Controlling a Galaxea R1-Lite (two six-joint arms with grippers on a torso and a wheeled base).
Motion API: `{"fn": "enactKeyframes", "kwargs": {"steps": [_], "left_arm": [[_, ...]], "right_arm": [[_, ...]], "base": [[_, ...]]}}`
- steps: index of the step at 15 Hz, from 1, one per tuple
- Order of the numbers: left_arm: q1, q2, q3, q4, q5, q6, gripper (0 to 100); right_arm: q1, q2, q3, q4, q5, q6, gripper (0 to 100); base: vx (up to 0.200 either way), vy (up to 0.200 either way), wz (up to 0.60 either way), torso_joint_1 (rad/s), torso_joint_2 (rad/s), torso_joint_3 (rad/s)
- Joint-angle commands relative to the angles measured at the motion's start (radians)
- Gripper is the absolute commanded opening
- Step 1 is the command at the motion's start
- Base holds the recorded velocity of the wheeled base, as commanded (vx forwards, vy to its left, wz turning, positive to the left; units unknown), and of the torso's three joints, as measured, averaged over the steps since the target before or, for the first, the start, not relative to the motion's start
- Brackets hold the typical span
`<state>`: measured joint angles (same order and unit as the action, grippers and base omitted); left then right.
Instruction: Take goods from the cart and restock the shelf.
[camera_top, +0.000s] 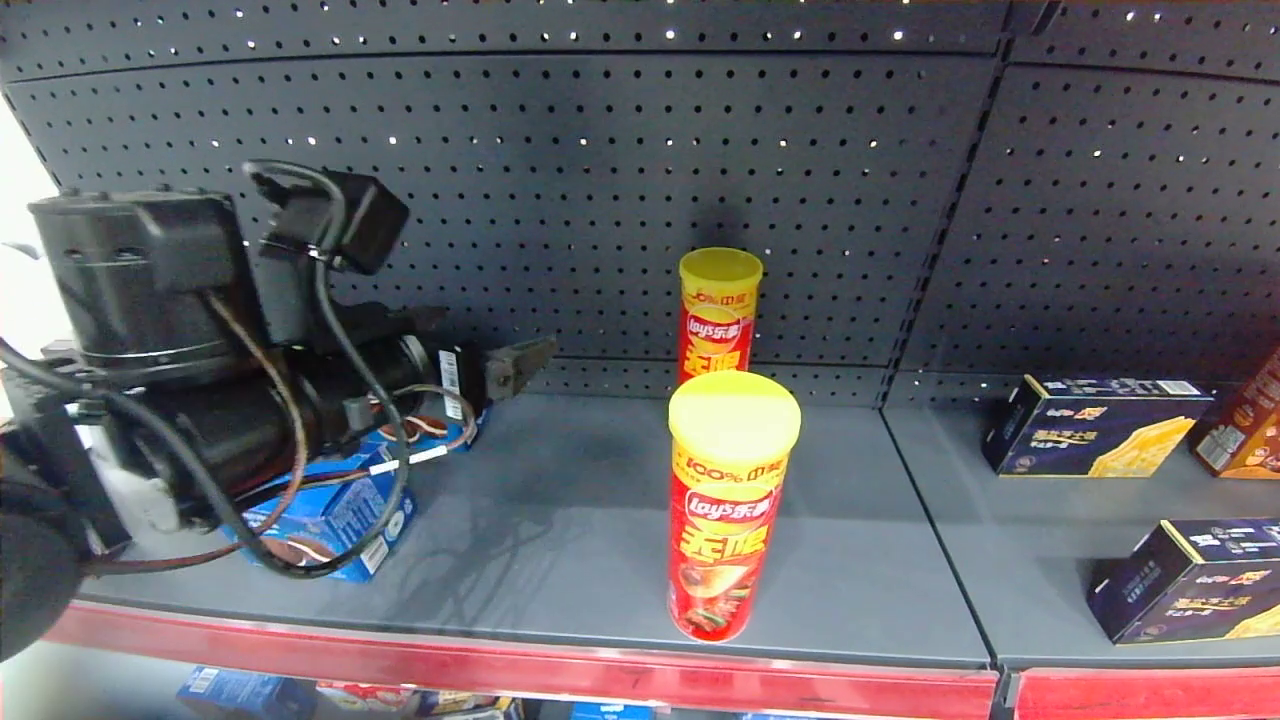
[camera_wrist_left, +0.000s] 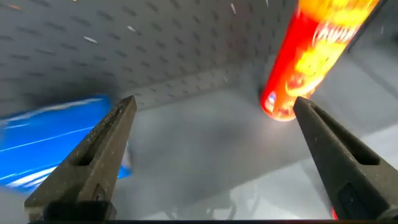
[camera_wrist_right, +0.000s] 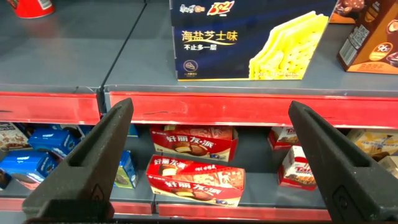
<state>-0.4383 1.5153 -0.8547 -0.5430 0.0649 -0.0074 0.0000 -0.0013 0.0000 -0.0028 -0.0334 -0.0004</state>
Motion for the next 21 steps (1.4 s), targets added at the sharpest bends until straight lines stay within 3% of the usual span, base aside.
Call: {"fn": "enactKeyframes", "kwargs": {"steps": [1,2,3,5,6,7,8,9,12,15,19,21], "left_arm": [[0.044,-0.161,0.063,0.003,0.003,-0.011,100],[0.115,-0.302,0.157,-0.006,0.007,-0.011,100],[0.147,-0.376,0.206,-0.008,0.026,-0.011,100],[0.161,-0.497,0.299,-0.018,0.084,-0.008,100],[0.207,-0.593,0.371,-0.025,0.098,0.014,100],[0.303,-0.670,0.408,-0.018,0.089,0.040,100],[0.340,-0.722,0.433,-0.017,0.073,0.037,100],[0.343,-0.758,0.462,-0.017,0.067,0.029,100],[0.357,-1.035,0.721,0.032,0.061,0.023,100],[0.392,-1.245,0.852,0.061,0.013,0.017,100],[0.428,-1.472,0.855,0.348,0.004,-0.049,100],[0.434,-1.512,0.855,0.442,-0.002,-0.080,100]], "right_arm": [[0.000,0.001,0.000,0.000,0.000,0.000,100],[0.000,0.001,0.000,0.000,0.001,-0.001,100],[0.000,0.001,0.000,0.000,0.001,0.000,100],[0.000,0.001,0.000,0.000,0.000,-0.001,100],[0.000,0.001,0.000,0.000,0.000,-0.001,100],[0.000,0.001,0.000,0.000,0.000,-0.001,100],[0.000,0.001,0.000,0.000,0.000,-0.001,100],[0.000,0.001,0.000,0.000,0.001,-0.001,100],[0.000,0.001,0.000,0.000,0.000,-0.001,100],[0.000,0.001,0.000,0.000,0.000,-0.001,100],[0.000,0.001,0.000,0.000,0.000,-0.001,100],[0.000,0.001,0.000,0.000,0.000,-0.001,100]], "base": [[0.000,0.000,0.00,0.000,0.00,0.000],[0.000,0.000,0.00,0.000,0.00,0.000],[0.000,0.000,0.00,0.000,0.00,0.000],[0.000,0.000,0.00,0.000,0.00,0.000],[0.000,0.000,0.00,0.000,0.00,0.000],[0.000,0.000,0.00,0.000,0.00,0.000],[0.000,0.000,0.00,0.000,0.00,0.000],[0.000,0.000,0.00,0.000,0.00,0.000],[0.000,0.000,0.00,0.000,0.00,0.000],[0.000,0.000,0.00,0.000,0.00,0.000],[0.000,0.000,0.00,0.000,0.00,0.000],[0.000,0.000,0.00,0.000,0.00,0.000]]}}
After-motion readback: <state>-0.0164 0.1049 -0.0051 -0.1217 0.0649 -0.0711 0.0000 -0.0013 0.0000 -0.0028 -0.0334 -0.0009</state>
